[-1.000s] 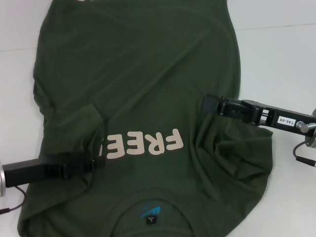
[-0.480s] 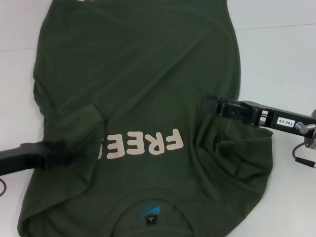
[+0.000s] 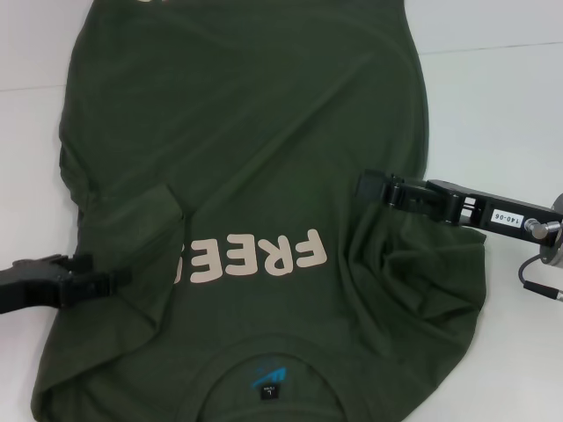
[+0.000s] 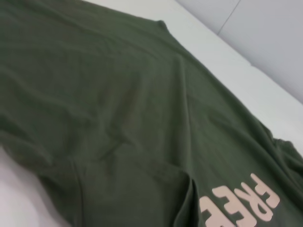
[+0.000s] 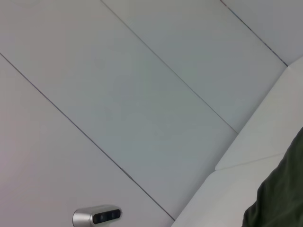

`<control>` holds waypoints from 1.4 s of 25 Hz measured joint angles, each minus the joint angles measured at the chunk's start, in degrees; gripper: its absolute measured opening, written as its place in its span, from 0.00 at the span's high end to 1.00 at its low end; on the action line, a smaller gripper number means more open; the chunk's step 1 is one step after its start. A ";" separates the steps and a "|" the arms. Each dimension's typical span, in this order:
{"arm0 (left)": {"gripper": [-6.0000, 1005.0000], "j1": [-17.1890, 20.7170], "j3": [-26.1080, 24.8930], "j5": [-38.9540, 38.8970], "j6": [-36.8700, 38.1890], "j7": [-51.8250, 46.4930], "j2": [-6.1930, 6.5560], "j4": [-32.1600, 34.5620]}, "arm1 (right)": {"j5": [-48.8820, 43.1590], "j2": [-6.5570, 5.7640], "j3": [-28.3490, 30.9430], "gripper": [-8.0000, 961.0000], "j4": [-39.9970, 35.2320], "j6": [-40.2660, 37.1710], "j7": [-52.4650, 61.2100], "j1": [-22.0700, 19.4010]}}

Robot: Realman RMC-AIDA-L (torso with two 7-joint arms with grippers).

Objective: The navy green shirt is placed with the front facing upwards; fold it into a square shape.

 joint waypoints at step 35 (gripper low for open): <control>0.17 -2.23 3.68 1.93 -3.85 -1.12 -0.62 -3.55 | 0.00 -0.27 0.49 0.05 0.18 -0.12 0.07 0.07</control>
